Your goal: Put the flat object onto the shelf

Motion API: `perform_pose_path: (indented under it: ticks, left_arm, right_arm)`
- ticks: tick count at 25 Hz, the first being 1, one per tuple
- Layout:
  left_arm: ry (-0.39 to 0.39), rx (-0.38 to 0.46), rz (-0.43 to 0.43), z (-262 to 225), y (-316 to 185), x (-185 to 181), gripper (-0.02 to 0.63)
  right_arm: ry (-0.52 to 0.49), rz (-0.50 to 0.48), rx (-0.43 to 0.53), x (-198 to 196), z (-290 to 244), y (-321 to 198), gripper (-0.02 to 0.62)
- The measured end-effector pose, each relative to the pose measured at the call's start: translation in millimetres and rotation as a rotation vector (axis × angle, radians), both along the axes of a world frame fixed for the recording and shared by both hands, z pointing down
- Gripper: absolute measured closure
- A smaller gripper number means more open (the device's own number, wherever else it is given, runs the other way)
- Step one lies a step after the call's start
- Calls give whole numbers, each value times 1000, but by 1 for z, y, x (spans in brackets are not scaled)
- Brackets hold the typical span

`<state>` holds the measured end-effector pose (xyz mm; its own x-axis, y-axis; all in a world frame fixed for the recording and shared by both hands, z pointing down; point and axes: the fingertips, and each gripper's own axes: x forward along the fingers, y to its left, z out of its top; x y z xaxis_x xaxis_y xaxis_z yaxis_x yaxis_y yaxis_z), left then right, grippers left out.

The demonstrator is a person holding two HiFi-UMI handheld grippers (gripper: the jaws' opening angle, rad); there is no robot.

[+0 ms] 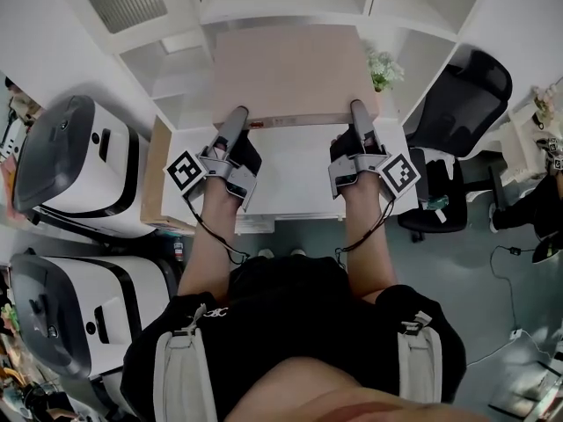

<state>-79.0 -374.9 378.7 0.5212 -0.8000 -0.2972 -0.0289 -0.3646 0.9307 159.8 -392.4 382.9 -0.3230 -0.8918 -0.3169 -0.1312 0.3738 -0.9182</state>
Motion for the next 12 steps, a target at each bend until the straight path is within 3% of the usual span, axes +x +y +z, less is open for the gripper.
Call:
perform_pose_path:
  ticks: [12]
  left_arm:
    - [9,63,24,-31,0,-8,324]
  right_arm:
    - [6,25,78,-9,-31,7,304]
